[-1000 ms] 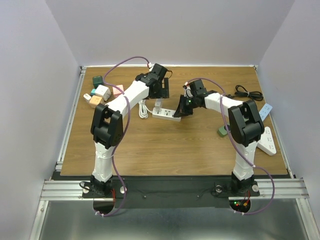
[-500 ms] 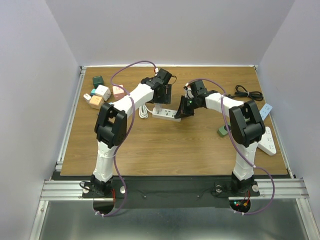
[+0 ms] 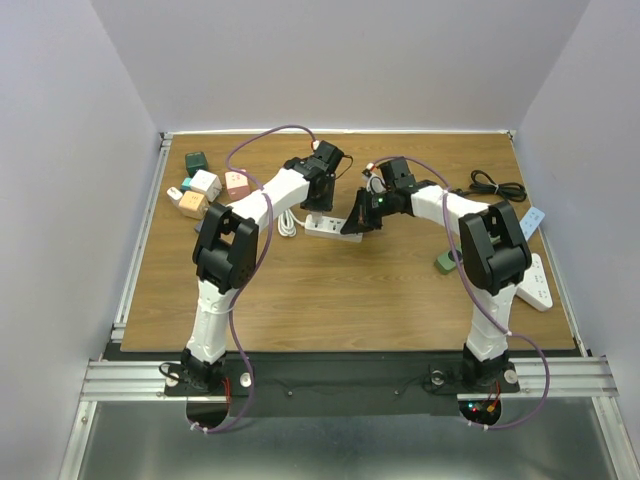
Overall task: Pull the plug off the socket
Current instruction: Remove the plug from the socket.
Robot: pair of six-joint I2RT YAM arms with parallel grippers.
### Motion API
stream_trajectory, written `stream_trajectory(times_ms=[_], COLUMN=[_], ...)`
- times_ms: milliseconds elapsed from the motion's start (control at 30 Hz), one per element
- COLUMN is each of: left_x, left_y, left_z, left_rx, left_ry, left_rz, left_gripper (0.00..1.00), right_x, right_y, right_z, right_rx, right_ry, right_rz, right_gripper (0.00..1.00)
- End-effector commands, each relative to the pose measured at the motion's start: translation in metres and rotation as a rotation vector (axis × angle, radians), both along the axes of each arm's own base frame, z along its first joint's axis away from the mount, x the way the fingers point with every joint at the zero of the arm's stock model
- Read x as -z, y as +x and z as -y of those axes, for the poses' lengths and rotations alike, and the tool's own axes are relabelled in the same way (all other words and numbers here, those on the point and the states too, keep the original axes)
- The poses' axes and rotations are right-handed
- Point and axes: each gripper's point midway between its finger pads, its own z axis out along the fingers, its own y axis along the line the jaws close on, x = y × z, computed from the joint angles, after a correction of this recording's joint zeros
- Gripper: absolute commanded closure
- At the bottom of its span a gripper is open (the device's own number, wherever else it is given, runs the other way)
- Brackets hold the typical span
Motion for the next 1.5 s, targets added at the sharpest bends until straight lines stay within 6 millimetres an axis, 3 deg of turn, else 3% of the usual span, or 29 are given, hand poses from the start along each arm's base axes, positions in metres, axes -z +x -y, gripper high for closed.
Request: stream_trajectory(times_ms=[0,400,533,600,800,867,1000,1167,1300,1467], left_x=[-0.005,-0.004,-0.002,0.001,0.009,0.011,0.008,-0.010,-0.044,-0.055], left_y=[-0.005,-0.009,-0.011,-0.012,-0.014,-0.014,-0.014,-0.011,0.000,0.011], left_z=[0.004,0.006,0.005,0.003,0.002,0.003,0.004,0.007,0.016,0.003], left_rx=[0.014,0.009,0.009,0.012,0.020,0.028,0.036,0.046,0.055,0.031], left_ry=[-0.019,-0.044,-0.038,-0.031,-0.014,-0.013,-0.018,-0.037,-0.089,-0.117], left_rz=[0.001,-0.012,-0.017,-0.025,-0.040,-0.044,-0.047,-0.025,0.037,0.051], left_gripper=[1.00,0.99,0.67,0.58,0.55,0.58,1.00,1.00,1.00,1.00], right_x=[-0.017,0.033,0.053,0.059,0.078,0.082,0.096,0.128,0.154,0.178], right_y=[0.014,0.039,0.038,0.036,0.031,0.030,0.027,0.016,0.003,-0.013], right_z=[-0.013,-0.017,-0.008,-0.005,0.001,0.003,0.011,0.037,0.058,0.080], right_rx=[0.000,0.076,0.113,0.121,0.134,0.137,0.143,0.150,0.150,0.143], right_ry=[0.062,0.012,-0.049,-0.068,-0.111,-0.126,-0.182,-0.347,-0.462,-0.574], right_rz=[0.050,-0.008,-0.024,-0.033,-0.066,-0.073,-0.093,-0.128,-0.162,-0.196], right_gripper=[0.99,1.00,0.99,0.99,0.99,1.00,1.00,1.00,1.00,0.99])
